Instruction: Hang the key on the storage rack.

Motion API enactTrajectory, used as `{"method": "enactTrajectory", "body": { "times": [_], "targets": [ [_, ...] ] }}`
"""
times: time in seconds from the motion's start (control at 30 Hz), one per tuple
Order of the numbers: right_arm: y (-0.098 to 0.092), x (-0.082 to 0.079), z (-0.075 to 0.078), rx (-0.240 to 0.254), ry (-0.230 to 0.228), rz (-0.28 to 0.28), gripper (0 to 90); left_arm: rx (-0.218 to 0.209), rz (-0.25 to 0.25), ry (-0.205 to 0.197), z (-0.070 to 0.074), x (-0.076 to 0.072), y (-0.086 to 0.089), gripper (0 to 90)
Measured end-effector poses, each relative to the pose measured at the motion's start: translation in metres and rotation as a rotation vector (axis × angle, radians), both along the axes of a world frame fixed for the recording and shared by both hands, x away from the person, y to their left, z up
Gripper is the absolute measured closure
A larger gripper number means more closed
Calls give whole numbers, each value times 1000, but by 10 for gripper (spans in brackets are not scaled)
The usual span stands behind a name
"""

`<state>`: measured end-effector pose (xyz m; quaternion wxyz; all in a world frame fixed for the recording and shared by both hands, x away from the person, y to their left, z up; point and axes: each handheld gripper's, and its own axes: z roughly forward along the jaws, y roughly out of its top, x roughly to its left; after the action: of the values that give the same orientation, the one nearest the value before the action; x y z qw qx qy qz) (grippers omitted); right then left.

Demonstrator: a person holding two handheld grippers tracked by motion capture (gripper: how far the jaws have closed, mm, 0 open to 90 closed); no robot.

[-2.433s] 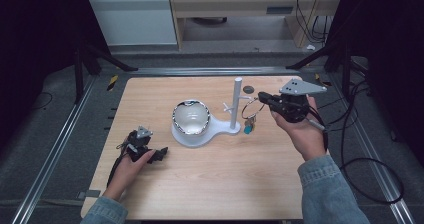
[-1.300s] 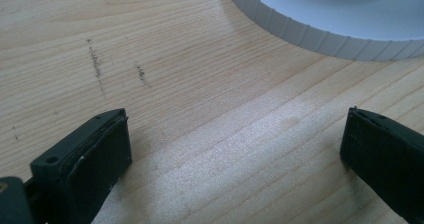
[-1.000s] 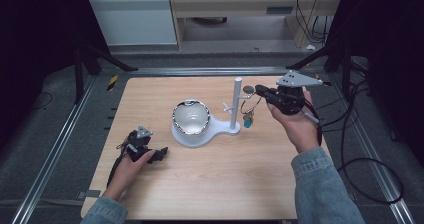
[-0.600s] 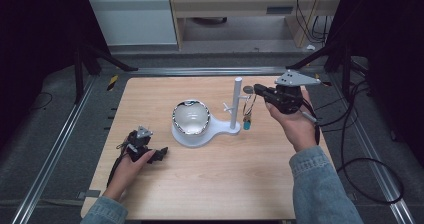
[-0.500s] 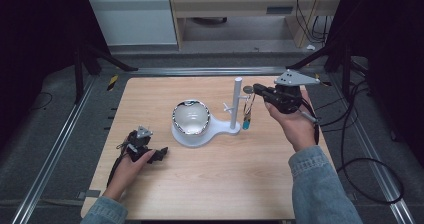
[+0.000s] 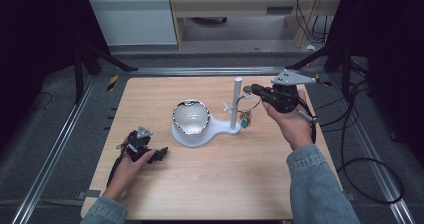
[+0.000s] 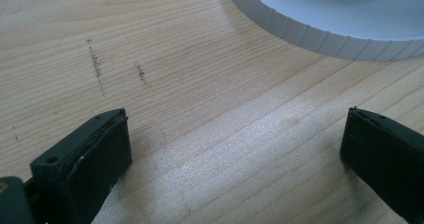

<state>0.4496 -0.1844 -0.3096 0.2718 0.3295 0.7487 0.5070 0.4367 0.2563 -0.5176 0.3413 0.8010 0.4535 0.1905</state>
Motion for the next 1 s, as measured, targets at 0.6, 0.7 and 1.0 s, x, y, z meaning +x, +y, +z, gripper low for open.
{"method": "enactTrajectory", "body": {
  "times": [0.6,0.7,1.0],
  "targets": [
    [-6,6,-11,16,30,-17,888,0,0,0,0,0,0,0],
    [-7,7,-12,22,33,-18,888,0,0,0,0,0,0,0],
    [-11,9,-15,29,46,-29,887,0,0,0,0,0,0,0]
  ]
}}
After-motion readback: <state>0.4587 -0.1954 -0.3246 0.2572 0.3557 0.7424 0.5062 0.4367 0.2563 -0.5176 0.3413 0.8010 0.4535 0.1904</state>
